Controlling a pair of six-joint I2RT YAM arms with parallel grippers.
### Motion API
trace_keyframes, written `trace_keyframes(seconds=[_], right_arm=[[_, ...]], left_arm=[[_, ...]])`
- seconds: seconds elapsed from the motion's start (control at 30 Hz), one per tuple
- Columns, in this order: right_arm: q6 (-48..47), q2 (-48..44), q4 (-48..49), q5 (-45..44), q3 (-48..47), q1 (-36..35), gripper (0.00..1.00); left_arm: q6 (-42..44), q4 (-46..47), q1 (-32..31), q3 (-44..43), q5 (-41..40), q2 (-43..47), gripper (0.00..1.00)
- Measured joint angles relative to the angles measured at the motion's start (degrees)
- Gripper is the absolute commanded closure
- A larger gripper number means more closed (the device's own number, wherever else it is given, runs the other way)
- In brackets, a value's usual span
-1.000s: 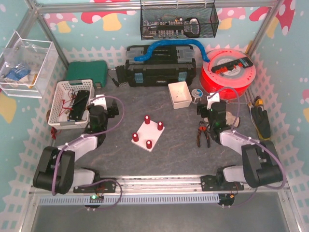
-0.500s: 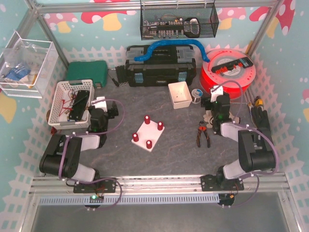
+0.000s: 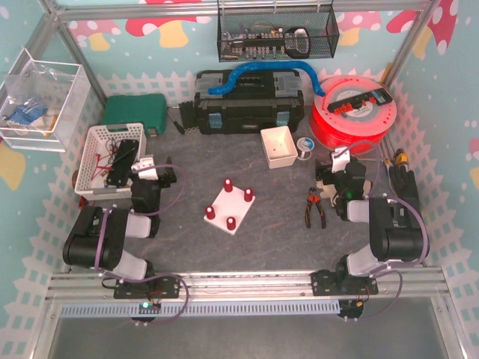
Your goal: Install the large spring
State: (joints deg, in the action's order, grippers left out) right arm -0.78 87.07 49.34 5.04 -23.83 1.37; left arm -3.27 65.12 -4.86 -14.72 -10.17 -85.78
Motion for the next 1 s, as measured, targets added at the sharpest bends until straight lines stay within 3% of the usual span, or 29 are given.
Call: trace_keyframes(seconds=[0.27,0.5,1.0], right_arm=[[0.7,-1.3,10.3,3.8,7.4,2.9,0.01],[2.8,-0.8,22.8,-2.2,14.8,2.2,0.01],[2.8,-0.8,24.1,-10.8,12.8,-1.4,0.01]], left_arm=[[0.0,6.1,0.2,1.6,3.3,-1.5,0.01],[0.0,7.2,0.2,1.6,3.8,-1.5,0.01],[0.0,7.6,0.2,1.6,4.0,-1.5,0.01]])
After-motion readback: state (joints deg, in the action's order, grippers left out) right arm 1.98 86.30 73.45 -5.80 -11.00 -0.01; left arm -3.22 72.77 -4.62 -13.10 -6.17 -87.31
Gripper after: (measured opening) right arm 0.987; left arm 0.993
